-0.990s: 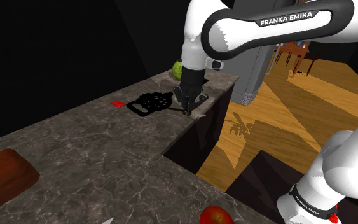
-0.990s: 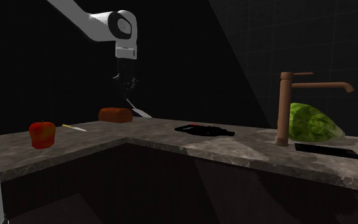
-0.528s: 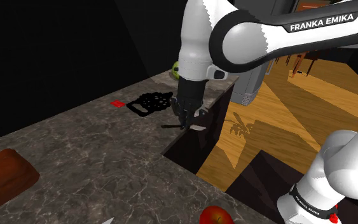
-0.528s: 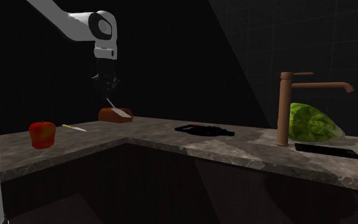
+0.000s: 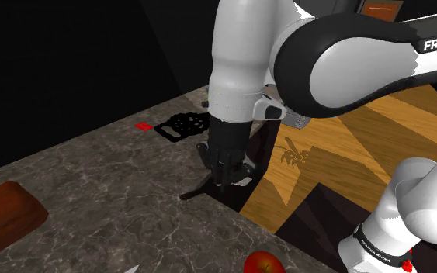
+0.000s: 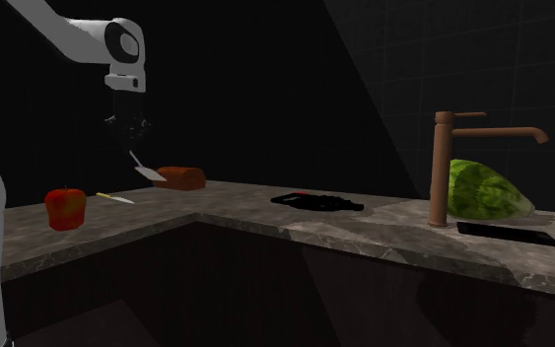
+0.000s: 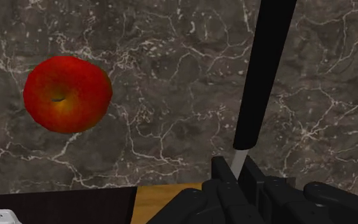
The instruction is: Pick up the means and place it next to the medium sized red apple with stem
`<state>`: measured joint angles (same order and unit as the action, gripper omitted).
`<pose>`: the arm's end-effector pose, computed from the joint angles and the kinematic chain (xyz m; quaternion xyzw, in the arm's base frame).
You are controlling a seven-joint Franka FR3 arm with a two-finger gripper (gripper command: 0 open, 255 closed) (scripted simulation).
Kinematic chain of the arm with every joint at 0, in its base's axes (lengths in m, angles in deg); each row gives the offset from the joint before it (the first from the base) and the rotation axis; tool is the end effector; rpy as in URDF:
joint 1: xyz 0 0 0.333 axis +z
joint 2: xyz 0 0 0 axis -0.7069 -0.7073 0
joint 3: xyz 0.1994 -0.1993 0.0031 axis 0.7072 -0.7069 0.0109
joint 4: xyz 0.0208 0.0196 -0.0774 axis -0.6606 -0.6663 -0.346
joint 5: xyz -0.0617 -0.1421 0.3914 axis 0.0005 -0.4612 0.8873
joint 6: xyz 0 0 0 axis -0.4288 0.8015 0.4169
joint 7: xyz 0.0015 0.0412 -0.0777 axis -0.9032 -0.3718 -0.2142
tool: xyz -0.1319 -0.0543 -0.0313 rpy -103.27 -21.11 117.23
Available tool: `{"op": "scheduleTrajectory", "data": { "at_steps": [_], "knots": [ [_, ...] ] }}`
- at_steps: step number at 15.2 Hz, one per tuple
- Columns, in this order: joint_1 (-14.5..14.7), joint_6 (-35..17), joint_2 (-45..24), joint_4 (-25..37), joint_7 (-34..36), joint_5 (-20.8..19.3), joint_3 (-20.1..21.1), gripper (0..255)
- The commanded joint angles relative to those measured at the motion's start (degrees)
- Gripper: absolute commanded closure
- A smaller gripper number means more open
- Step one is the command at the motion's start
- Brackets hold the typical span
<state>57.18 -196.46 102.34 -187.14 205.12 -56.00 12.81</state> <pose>0.3599 0.4041 0.4471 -0.7814 0.6232 0.0257 0.0203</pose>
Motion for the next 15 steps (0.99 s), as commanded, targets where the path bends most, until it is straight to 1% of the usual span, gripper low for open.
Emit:
{"op": "scheduleTrajectory", "data": {
  "at_steps": [1, 7, 10, 14, 15],
  "knots": [
    [0.9, -0.4, -1.4, 1.2, 3.5, -0.5, 2.2, 255],
    [3.8, -0.8, -6.0, 5.6, 13.7, -3.0, 8.5, 255],
    [5.5, -0.9, -9.6, 8.8, 19.4, -5.6, 11.7, 255],
    [8.6, -0.4, -15.7, 13.7, 27.5, -10.6, 15.2, 255],
    [8.7, -1.2, -15.7, 13.0, 27.5, -10.7, 15.2, 255]
  ]
}}
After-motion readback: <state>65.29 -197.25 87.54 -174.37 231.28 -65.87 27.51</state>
